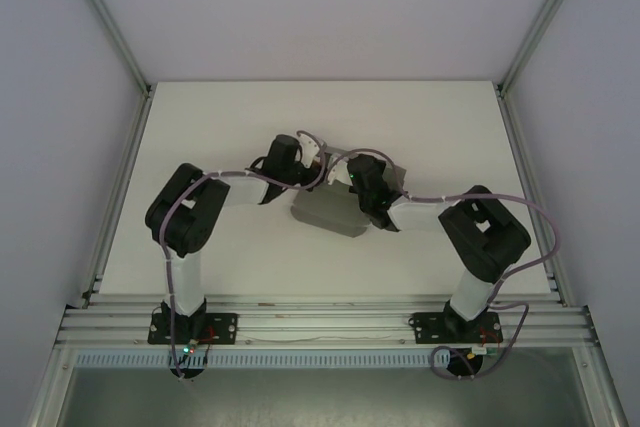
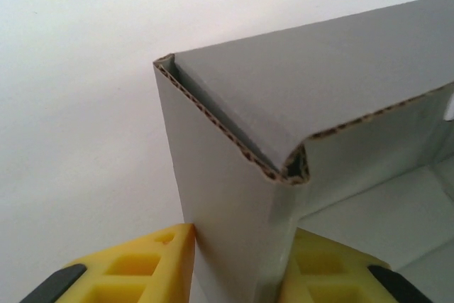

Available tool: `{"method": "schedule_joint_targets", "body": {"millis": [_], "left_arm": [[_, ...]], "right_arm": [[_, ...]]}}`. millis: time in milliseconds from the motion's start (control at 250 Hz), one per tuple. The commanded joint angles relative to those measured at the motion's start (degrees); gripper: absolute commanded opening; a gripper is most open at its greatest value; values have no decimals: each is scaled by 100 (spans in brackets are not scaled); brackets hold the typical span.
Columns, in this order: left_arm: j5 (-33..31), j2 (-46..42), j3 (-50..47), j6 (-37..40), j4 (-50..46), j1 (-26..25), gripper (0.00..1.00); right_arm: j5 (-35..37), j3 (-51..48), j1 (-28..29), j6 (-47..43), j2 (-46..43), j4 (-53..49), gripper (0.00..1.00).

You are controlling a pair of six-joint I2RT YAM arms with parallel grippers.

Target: Assemble paper box

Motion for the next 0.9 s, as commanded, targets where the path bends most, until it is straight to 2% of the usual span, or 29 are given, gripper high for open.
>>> {"method": "schedule_joint_targets", "body": {"millis": [0, 92, 176, 324, 356, 436, 516, 676, 723, 895], "left_arm": [[-1328, -7, -305, -100, 466, -362, 28], [-2055, 20, -424, -207, 575, -528, 19], [-2380, 79, -521, -474, 700, -556, 12], [-2930, 190, -499, -689, 562, -565, 8], [-2881, 200, -468, -631, 494, -571, 9], [-2505, 177, -509, -550, 544, -567, 21], [-2092, 109, -545, -633, 724, -565, 27], [-1669, 172, -403, -816, 1010, -547, 28], [-1663, 213, -325, -841, 1019, -547, 25], [-1887, 335, -180, -843, 1050, -531, 0]], "right_arm": [[-456, 25, 184, 282, -37, -124, 0], [-320, 33, 255, 333, -6, -60, 0], [-318, 16, 276, 439, 7, -74, 0], [-284, -3, 276, 525, 20, -53, 0], [-297, 7, 274, 524, 13, -69, 0], [-354, 33, 275, 559, -5, -129, 0], [-441, 60, 279, 628, -24, -174, 0], [-529, 87, 277, 700, -74, -287, 0], [-532, 96, 275, 698, -85, -344, 0], [-523, 84, 274, 849, -138, -437, 0]]}}
